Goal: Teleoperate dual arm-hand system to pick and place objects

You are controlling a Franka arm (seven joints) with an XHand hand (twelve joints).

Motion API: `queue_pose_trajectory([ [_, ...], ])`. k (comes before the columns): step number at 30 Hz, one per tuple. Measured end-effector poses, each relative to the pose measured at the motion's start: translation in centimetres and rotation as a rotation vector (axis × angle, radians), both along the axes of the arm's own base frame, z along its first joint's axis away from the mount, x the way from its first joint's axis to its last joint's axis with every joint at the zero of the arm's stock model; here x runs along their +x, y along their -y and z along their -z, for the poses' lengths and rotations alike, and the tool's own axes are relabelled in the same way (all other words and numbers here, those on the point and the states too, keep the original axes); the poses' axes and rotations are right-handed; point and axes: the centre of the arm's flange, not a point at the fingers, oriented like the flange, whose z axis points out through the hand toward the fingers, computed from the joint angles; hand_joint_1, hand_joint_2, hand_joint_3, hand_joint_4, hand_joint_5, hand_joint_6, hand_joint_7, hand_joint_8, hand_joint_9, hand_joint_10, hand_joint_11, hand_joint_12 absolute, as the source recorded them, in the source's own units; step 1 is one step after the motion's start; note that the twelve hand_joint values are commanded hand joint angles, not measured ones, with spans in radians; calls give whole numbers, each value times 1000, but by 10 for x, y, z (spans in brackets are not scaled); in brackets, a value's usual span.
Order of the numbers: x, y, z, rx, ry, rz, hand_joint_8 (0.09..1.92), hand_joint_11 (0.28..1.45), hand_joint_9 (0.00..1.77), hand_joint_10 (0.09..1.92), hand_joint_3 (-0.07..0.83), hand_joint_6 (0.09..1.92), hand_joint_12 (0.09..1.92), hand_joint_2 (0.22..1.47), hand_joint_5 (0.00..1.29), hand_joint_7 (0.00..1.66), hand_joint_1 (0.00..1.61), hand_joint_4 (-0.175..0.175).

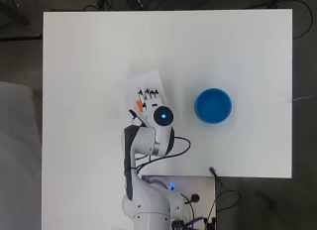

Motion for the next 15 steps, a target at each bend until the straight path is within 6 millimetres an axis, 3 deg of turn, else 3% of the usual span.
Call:
queue_pose_trajectory([
  [1,2,-1,0,7,-6,-7,427,658,702,322,68,528,87,1115,557,578,581,119],
  [2,2,-3,-1,12,-10,-9,1007,766,701,920,95,980,87,1198,584,574,770,80],
  [3,3,-4,-1,12,-12,-13,1420,756,674,1376,86,1275,313,1275,571,552,890,39],
  [4,2,-4,-1,11,-10,-21,1657,687,657,1645,62,1417,635,1325,561,544,965,0],
  [5,1,-2,0,12,-2,-34,1776,617,650,1788,39,1481,897,1353,555,545,1007,-25],
  [6,0,-1,0,20,14,-56,1830,569,650,1858,22,1506,1089,1367,551,552,1031,-42],
  [8,-1,2,-1,54,54,-118,1866,585,754,1908,5,1496,1532,1373,551,573,1067,-81],
  [9,-1,3,-3,73,74,-151,1869,596,794,1915,2,1487,1661,1371,552,582,1077,-93],
  [11,2,6,-13,106,123,-213,1820,576,787,1920,-1,1511,1703,1365,549,600,1073,-60],
  [12,6,7,-20,114,146,-235,1809,578,795,1920,-2,1498,1712,1361,553,611,1080,-65],
  [13,10,7,-30,119,167,-249,1806,635,869,1920,-5,1437,1780,1348,576,631,1106,-106],
  [15,19,6,-60,121,221,-249,1893,826,1078,1920,-5,1440,1880,1300,643,743,958,71],
])
